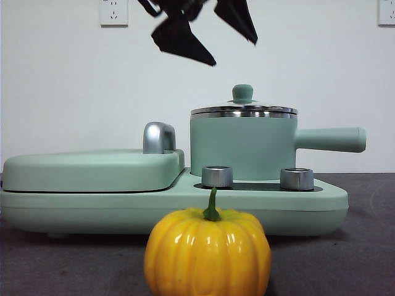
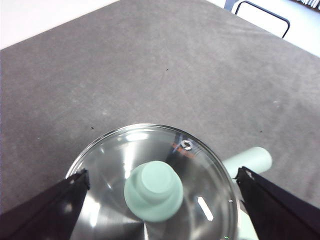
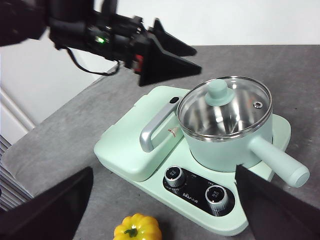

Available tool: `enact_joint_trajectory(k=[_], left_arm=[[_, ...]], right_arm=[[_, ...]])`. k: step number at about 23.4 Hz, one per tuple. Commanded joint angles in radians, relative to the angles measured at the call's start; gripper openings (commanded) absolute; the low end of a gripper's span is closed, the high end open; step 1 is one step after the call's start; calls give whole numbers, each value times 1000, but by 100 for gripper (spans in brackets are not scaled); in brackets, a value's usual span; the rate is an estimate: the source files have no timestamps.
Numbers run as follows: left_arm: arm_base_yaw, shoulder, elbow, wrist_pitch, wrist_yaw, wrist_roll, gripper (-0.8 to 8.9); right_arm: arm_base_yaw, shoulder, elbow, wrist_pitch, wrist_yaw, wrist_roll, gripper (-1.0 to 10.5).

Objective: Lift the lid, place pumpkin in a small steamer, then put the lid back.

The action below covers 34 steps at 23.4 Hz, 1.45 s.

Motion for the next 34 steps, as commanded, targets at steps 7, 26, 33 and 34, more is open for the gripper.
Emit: enact_joint_trajectory(k=[7,26,33,34], left_arm=[[-11,104,24,90,-39,29,466],[-37,159,24,94,-40,52,389],[-53,167,24,68,-111,111,266],[-53,168,24,67,-111,111,220]], right_arm=[[2,6,16,3,-1,11,452],[2,6,16,2,-1,11,452],[2,6,16,2,-1,11,452],[2,6,16,2,-1,11,452]])
